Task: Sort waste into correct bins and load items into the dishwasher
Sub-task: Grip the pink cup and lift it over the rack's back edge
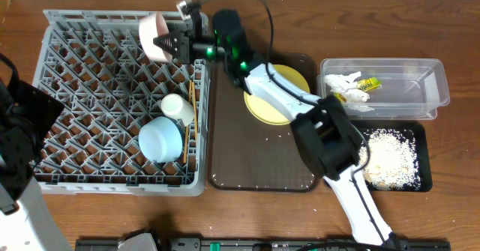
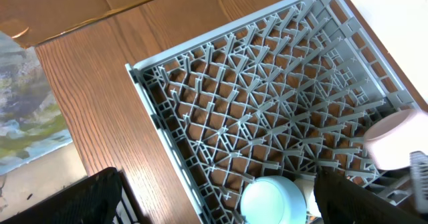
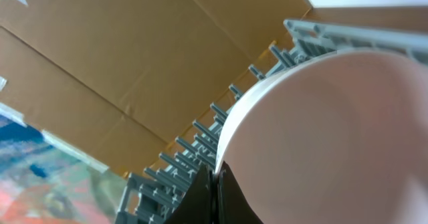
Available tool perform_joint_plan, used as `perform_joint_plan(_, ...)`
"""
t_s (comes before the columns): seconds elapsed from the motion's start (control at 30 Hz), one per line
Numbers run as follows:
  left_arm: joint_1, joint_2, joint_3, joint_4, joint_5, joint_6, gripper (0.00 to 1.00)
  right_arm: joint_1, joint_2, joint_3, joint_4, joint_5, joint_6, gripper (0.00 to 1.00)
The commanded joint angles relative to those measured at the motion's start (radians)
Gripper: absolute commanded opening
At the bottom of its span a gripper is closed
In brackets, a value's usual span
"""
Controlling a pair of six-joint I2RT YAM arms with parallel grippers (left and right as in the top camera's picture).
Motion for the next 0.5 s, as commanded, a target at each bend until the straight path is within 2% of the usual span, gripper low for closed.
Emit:
perform_joint_plan(0.0,0.006,0.001,0.009,-0.050,-0.003,-0.013,0.93,-0.015,0.027,0.006,0.055,-0.085,0.124,0.01)
perform_joint_plan(0.2,0.006,0.001,0.009,-0.050,-0.003,-0.013,0.93,-0.035,0.029,0.006,0.036,-0.139,0.149,0.01)
perform_joint_plan(0.47,0.006,0.001,0.009,-0.050,-0.003,-0.013,0.93,-0.078,0.028,0.006,-0.183,-0.160,0.171,0.02)
